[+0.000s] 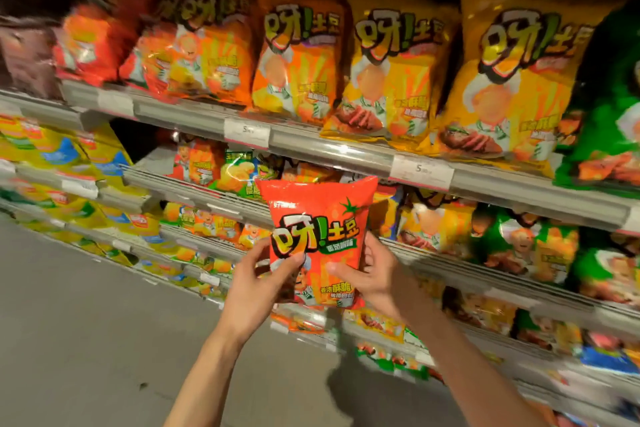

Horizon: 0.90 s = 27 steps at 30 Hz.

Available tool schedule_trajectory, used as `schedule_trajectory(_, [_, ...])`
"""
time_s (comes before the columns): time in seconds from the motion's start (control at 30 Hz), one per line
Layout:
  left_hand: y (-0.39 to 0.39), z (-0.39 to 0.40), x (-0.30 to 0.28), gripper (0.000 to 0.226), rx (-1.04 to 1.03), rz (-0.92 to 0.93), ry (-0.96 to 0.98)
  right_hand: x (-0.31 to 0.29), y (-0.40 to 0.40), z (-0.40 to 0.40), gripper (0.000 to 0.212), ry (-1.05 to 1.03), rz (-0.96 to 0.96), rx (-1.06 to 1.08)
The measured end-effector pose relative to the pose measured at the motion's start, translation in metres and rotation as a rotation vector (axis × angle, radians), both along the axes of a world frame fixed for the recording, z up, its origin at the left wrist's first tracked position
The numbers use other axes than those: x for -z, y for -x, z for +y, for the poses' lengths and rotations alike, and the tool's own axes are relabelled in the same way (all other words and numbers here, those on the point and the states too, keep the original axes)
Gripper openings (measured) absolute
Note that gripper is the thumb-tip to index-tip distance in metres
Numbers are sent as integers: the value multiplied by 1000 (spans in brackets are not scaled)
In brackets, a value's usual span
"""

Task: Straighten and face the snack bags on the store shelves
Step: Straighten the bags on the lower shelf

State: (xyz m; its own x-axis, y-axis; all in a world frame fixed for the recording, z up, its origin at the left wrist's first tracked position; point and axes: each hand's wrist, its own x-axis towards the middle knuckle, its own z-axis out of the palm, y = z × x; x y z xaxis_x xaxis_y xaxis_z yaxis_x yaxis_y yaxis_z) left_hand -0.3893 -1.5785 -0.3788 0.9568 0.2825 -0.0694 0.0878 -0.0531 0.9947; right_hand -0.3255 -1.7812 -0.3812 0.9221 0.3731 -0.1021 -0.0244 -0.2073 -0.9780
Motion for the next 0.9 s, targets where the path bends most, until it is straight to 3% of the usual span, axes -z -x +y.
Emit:
schedule_trajectory(0.13, [-4, 76, -8, 47, -20, -25, -61, -2, -10, 76, 44, 17, -31, -15])
schedule_trajectory(0.37, [-15, 182, -11, 62, -109, -11, -1, -10, -28, 184, 43, 28, -72, -82])
schedule_trajectory(0.53, [-30, 244, -16, 35, -168, -40, -44, -7, -56, 255, 42, 125, -173, -79])
schedule_trajectory(0.8, [-78, 349, -14, 50, -247, -35, -201, 16, -113, 374, 39, 167, -238, -23])
schedule_trajectory(0.9, [-97, 380, -17, 41, -267, -41, -198, 17, -126, 412, 30, 147, -238, 1])
